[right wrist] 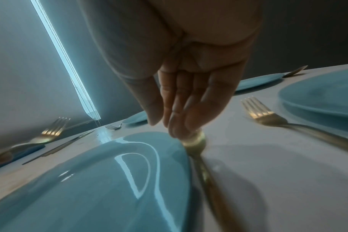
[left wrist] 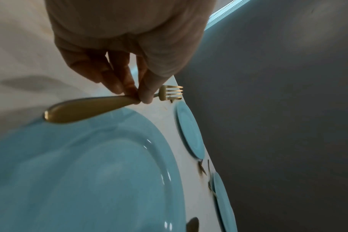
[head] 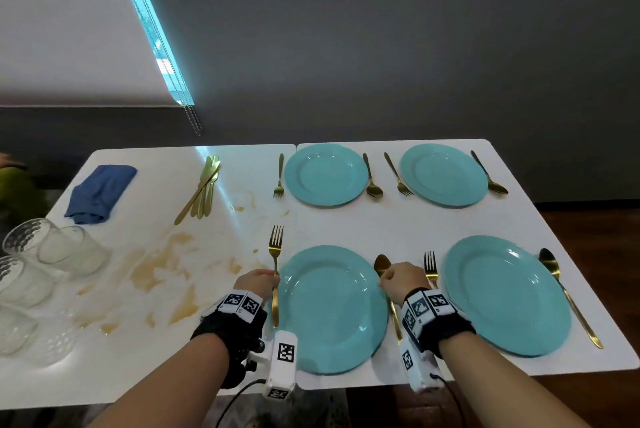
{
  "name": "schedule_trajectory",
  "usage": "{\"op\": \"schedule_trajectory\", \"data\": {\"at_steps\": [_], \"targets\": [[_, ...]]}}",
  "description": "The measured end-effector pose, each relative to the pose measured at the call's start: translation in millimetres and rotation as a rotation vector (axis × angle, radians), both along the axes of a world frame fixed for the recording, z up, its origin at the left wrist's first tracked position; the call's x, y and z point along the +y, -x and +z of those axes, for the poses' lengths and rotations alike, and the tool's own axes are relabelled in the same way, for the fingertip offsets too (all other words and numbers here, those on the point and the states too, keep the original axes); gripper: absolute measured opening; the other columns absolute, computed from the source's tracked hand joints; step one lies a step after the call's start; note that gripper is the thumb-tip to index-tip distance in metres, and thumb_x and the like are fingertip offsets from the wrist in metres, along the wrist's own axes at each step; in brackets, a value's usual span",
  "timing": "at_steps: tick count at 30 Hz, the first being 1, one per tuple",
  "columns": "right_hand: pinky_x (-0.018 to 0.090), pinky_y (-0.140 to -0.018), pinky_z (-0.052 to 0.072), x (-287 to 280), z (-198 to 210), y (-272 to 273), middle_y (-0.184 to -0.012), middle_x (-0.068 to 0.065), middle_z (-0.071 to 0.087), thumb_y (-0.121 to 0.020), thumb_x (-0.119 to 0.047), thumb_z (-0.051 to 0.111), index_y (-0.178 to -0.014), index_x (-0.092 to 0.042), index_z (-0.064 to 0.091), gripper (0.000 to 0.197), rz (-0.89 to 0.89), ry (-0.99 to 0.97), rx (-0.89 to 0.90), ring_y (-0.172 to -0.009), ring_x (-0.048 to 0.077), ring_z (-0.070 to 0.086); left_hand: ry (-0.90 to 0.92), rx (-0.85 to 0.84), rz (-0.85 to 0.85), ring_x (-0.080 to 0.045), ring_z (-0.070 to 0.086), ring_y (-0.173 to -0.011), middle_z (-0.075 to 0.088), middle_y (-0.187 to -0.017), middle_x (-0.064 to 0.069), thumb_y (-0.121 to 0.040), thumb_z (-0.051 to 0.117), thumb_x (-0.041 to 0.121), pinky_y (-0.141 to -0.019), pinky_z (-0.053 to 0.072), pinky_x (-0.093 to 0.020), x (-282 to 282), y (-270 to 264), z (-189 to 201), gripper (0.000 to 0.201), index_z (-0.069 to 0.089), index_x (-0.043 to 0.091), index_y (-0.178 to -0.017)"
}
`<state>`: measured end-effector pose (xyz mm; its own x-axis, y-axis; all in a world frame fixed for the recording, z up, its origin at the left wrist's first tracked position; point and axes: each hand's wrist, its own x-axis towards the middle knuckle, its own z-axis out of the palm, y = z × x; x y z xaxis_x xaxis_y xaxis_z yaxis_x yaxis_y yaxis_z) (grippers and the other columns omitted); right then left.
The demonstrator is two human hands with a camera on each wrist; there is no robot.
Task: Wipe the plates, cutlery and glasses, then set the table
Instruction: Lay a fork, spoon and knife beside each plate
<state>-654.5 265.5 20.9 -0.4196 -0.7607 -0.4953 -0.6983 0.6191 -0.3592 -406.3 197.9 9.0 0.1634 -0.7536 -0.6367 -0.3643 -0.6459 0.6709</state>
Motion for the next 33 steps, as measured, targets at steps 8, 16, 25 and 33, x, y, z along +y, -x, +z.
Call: {"op": "schedule_trajectory", "data": {"at_steps": [8,16,25,33], "targets": [[0.026,-0.079,0.052,-5.2,7.5,-44.7,-0.103,0.007,0.064,-0.086,-0.019,0.055,-0.092,-0.014,0.069,0.015,-0.020,-0.013,0.013,-0.097,0.025,0.062,-0.112,-0.130,-0.170,-0.028,0.061,-0.112,0.065,-0.118,-0.013,-0.086,0.065,0.011,-0.090,0.052,-0.031,3.2,-52.7,-21.4,0.027,0.065,0.008,-0.113],[0.028,-0.087,0.052,-4.7,10.9,-71.6,-0.106,0.007,0.069,-0.087,-0.017,0.057,-0.097,-0.012,0.071,0.018,-0.032,0.018,-0.012,-0.100,0.024,0.064,-0.152,-0.062,-0.153,-0.029,0.070,-0.088,0.071,-0.091,-0.013,-0.074,0.075,0.004,-0.086,0.056,-0.040,13.5,-54.8,-41.4,0.012,0.068,0.013,-0.079],[0.032,-0.094,0.049,5.7,12.3,-79.1,-0.112,0.001,0.067,-0.087,-0.022,0.059,-0.099,-0.018,0.070,0.017,-0.048,0.017,0.012,-0.108,0.020,0.059,-0.083,-0.113,-0.239,-0.020,0.069,-0.087,0.073,-0.086,-0.004,-0.066,0.082,0.010,-0.085,0.057,-0.033,18.1,-46.0,-39.7,0.021,0.065,0.023,-0.064],[0.032,-0.092,0.050,-3.1,16.5,-76.0,-0.111,0.002,0.066,-0.087,-0.021,0.058,-0.098,-0.017,0.070,0.017,-0.019,0.009,0.021,-0.107,0.019,0.058,0.008,-0.269,-0.361,-0.018,0.067,-0.093,0.073,-0.095,-0.001,-0.069,0.077,0.016,-0.086,0.055,-0.028,14.9,-40.8,-34.1,0.019,0.071,0.016,-0.087]]}}
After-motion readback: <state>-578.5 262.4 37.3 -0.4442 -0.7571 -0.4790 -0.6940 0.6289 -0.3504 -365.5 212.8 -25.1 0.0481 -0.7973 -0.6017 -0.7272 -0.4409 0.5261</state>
